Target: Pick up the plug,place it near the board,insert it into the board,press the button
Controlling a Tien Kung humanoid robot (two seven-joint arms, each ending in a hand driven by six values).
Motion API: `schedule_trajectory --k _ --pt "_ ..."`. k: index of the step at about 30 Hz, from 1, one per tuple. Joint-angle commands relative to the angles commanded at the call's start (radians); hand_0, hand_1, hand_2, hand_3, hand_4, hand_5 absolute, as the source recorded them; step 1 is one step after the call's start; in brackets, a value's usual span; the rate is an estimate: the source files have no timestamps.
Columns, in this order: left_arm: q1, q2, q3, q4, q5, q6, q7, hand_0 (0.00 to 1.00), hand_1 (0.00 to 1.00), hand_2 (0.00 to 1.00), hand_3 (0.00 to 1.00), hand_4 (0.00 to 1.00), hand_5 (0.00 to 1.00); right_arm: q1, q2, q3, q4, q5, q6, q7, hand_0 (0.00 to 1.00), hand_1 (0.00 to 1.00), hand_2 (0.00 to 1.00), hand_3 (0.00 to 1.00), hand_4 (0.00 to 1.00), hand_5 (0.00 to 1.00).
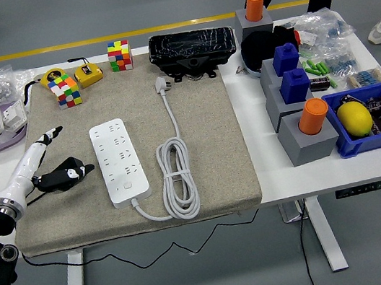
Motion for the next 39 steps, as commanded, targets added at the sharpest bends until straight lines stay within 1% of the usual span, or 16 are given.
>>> schedule_trajectory --k 2,4,10,15,16,21,22,27,28,33,34,39 --pt "-0.003 -0.001 0.000 0.011 0.002 0.000 0.000 0.998 0.998 0.961 0.929 0.998 0.343 0.000 0.000 -0.001 0.000 0.001 0.000 0.000 0.811 0.755 0.733 0.774 0.998 0.998" --pt "-0.011 -0.003 0.001 0.034 0.008 0.000 -0.003 0.998 0.998 0.965 0.925 0.998 0.333 -0.001 0.000 0.000 0.000 0.000 0.000 0.000 0.811 0.754 0.733 0.773 0.998 0.998" --pt "-0.020 -0.004 0.003 0.070 0.025 0.001 -0.003 0.998 0.995 0.958 0.923 0.998 0.326 -0.003 0.000 0.003 0.000 -0.004 0.000 -0.001 0.811 0.754 0.733 0.773 0.998 0.998" --pt "-0.025 -0.005 0.005 0.089 0.040 0.006 -0.003 0.998 0.995 0.958 0.923 0.998 0.326 0.000 -0.002 0.001 0.000 -0.001 -0.001 -0.001 0.811 0.754 0.733 0.773 0.998 0.998" --pt "-0.026 -0.005 0.006 0.092 0.042 0.007 -0.003 0.974 0.948 0.893 0.884 0.998 0.313 0.000 -0.002 0.000 0.000 0.001 -0.001 0.000 0.811 0.754 0.733 0.772 0.998 0.998" --pt "-0.029 -0.008 0.010 0.107 0.063 0.028 -0.009 0.974 0.948 0.893 0.884 0.998 0.313 0.000 -0.002 0.000 0.000 0.001 -0.001 0.000 0.811 0.754 0.733 0.772 0.998 0.998" --pt "-0.029 -0.009 0.010 0.109 0.069 0.033 -0.010 0.902 0.899 0.807 0.809 0.998 0.256 0.000 -0.002 0.000 0.000 0.002 -0.001 0.000 0.811 0.754 0.733 0.773 0.998 0.998" --pt "-0.032 -0.011 0.016 0.127 0.078 0.048 -0.015 0.902 0.899 0.807 0.809 0.998 0.256 -0.003 -0.001 0.000 0.000 0.001 -0.001 0.000 0.811 0.754 0.733 0.773 0.998 0.998" --pt "-0.032 -0.012 0.017 0.129 0.079 0.051 -0.015 0.837 0.832 0.747 0.765 0.998 0.188 -0.003 -0.001 0.000 0.000 0.000 -0.001 0.000 0.810 0.754 0.733 0.772 0.998 0.998" --pt "-0.038 -0.017 0.021 0.145 0.088 0.071 -0.022 0.837 0.832 0.747 0.765 0.998 0.188 -0.005 -0.002 0.001 0.000 0.000 -0.001 -0.001 0.810 0.754 0.733 0.772 0.998 0.998" --pt "-0.039 -0.017 0.022 0.148 0.087 0.074 -0.023 0.752 0.790 0.730 0.756 0.998 0.143 -0.005 -0.002 0.001 0.000 0.000 -0.001 -0.001 0.811 0.754 0.733 0.772 0.998 0.998" --pt "-0.046 -0.018 0.030 0.162 0.088 0.092 -0.029 0.752 0.790 0.730 0.756 0.998 0.143 -0.005 -0.002 0.000 0.000 0.001 -0.001 -0.001 0.811 0.754 0.733 0.772 0.998 0.998"
